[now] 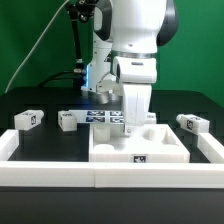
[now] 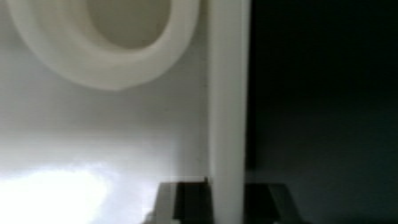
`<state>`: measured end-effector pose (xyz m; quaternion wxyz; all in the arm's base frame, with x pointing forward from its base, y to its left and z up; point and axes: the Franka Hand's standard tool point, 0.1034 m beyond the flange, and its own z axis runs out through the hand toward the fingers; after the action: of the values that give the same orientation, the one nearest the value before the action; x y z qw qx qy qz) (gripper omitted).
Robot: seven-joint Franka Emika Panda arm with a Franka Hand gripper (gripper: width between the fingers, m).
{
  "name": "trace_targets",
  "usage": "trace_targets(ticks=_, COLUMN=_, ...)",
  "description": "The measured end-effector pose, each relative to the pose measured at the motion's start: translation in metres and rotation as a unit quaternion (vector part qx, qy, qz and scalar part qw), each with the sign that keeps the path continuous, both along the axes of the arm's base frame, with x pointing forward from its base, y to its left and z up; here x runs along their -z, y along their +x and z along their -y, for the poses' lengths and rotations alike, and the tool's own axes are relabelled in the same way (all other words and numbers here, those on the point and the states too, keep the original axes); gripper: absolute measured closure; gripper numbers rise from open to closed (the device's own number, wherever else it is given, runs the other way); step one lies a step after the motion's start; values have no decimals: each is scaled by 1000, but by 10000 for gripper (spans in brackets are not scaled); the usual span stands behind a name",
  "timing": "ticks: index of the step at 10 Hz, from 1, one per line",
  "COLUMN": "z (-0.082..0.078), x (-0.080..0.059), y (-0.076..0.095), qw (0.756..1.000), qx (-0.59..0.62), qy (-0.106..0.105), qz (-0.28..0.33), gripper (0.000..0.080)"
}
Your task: Assemble one leg
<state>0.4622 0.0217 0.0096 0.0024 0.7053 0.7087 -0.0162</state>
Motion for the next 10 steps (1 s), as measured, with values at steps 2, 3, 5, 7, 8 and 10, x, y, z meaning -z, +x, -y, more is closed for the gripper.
trace_targets(ticks=2, z=-14, x=0, y=17, qw=1000, qx=6, qy=3, qz=7, gripper=742)
trace_targets(ticks=3, z=-22, x=0, y=23, qw=1000, qx=22, qy=5, qz=11, gripper=742)
trace_targets(ticks=5, z=-38, x=0, y=27, qw=1000, qx=23, qy=5, qz=12, gripper=742)
trace_targets(ticks=7, z=-45, x=0, y=26, qw=1000, qx=28, qy=0, qz=6, gripper=742)
trace_targets(ticks=8, z=-45, x=0, y=26, qw=1000, qx=28, qy=-1, qz=5, gripper=742)
trace_targets(ticks=10, z=-45, x=0, y=26, qw=1000, qx=27, qy=-1, qz=5, gripper=742)
